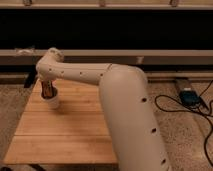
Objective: Place the eraser in the ceramic cup
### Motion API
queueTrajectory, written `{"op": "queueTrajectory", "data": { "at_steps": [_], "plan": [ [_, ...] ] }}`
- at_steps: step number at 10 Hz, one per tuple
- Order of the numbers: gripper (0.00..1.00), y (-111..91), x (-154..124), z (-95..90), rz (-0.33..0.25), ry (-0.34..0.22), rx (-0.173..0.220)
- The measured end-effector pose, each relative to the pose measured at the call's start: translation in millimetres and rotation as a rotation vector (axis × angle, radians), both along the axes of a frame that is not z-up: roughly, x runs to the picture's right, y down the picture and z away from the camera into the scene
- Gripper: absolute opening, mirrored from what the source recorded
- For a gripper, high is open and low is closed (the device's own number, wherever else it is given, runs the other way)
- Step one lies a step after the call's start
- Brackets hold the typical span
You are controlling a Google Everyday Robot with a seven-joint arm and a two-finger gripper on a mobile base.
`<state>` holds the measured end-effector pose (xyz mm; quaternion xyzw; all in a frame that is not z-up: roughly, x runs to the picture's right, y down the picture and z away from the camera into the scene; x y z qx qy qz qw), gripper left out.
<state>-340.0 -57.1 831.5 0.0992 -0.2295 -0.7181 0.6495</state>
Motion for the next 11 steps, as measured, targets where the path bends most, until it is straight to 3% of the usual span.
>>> {"op": "queueTrajectory", "data": {
  "at_steps": [5,8,11],
  "plan": [
    [0.8,-2,3,-11.1,-0.03,-0.01,0.019],
    [0.8,-11,9,-32.2,-0.038,-0.02,0.037],
    [0.8,-10,9,-31.9,-0.04,-0.02,0.036]
  ]
}}
